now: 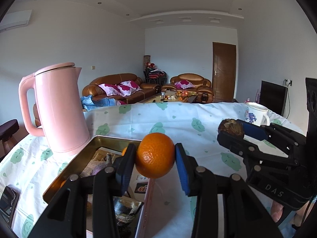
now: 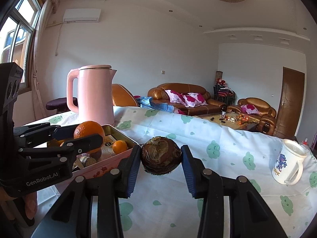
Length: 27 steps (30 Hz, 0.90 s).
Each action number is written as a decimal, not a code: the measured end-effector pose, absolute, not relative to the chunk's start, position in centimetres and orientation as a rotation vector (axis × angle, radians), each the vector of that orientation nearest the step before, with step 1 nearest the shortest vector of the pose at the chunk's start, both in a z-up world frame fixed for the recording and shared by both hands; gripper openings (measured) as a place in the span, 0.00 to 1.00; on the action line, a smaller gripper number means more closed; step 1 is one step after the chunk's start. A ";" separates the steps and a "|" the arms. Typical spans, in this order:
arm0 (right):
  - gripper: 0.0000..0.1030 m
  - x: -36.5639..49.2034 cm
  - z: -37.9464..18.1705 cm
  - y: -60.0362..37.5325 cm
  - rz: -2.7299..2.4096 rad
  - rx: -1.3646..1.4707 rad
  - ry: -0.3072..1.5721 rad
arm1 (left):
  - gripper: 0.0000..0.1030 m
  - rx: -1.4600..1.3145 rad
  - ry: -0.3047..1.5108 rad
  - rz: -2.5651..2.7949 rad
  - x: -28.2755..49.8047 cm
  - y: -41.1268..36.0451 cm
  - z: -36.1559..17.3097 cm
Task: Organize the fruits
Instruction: 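Carry the orange and dark fruit over the tin with both grippers, then lower the orange and dark fruit into the tin and open both grippers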
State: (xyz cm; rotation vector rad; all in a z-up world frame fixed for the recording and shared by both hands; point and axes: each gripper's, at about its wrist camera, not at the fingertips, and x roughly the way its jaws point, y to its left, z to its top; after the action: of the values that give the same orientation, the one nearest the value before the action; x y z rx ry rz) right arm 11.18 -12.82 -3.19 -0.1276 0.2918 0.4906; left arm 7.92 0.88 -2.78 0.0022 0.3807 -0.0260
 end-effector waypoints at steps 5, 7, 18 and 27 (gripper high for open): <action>0.42 11.5 -3.0 -12.3 0.510 -0.108 0.303 | 0.40 -0.004 0.384 -0.007 7.6 1.8 -2.9; 0.42 11.5 -2.9 -12.0 0.518 -0.106 0.306 | 0.40 -0.007 0.383 -0.001 7.5 2.1 -2.8; 0.42 11.4 -2.2 -9.0 0.573 -0.139 0.305 | 0.40 -0.018 0.376 0.051 6.9 4.4 -2.4; 0.42 11.7 -1.7 -6.8 0.614 -0.137 0.311 | 0.40 -0.047 0.373 0.109 6.7 7.5 -2.1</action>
State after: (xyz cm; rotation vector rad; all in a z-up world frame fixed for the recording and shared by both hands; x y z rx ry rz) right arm 11.71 -6.82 -1.73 -0.1372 0.3113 0.6139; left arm 6.66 7.52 -2.12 -0.0465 0.3730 0.1093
